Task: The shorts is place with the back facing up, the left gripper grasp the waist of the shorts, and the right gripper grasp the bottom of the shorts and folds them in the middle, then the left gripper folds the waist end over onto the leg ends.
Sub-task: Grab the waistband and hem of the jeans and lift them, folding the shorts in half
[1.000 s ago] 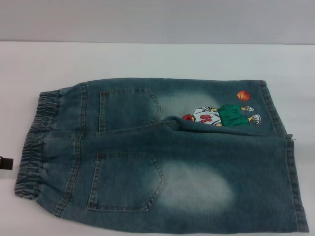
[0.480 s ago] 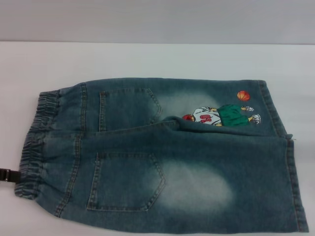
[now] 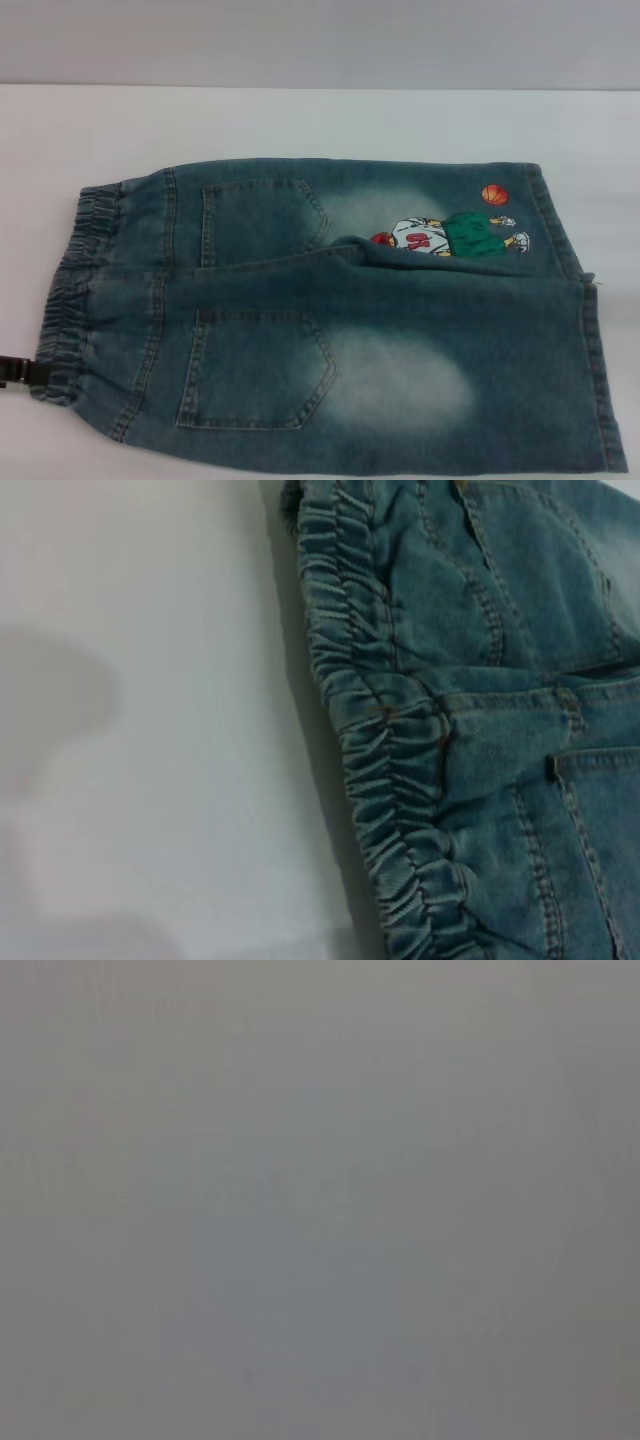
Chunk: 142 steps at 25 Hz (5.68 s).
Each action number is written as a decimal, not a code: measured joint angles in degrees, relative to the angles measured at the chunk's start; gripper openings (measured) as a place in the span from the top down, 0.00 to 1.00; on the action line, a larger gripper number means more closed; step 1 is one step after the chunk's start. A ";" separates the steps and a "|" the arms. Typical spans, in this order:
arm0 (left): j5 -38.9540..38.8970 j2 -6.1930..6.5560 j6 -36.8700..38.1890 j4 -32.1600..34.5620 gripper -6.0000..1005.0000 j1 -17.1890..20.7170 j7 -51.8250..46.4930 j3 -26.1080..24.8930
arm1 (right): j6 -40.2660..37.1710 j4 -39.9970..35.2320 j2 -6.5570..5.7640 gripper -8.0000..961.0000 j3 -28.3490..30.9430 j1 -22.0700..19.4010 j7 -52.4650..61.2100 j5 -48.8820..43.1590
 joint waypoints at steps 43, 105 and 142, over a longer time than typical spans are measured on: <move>0.79 -0.73 0.00 -2.19 0.18 -1.26 -0.53 1.28 | 0.19 0.09 -0.32 0.34 0.00 0.09 0.00 0.00; 2.27 -1.60 2.00 -2.17 0.49 -3.90 0.56 1.19 | 1.41 0.08 -0.76 0.34 0.87 0.24 0.00 0.00; 1.61 -2.85 -1.85 -1.82 0.95 -4.43 2.37 -4.68 | -31.00 -35.70 -13.42 0.34 12.29 1.19 82.74 -84.30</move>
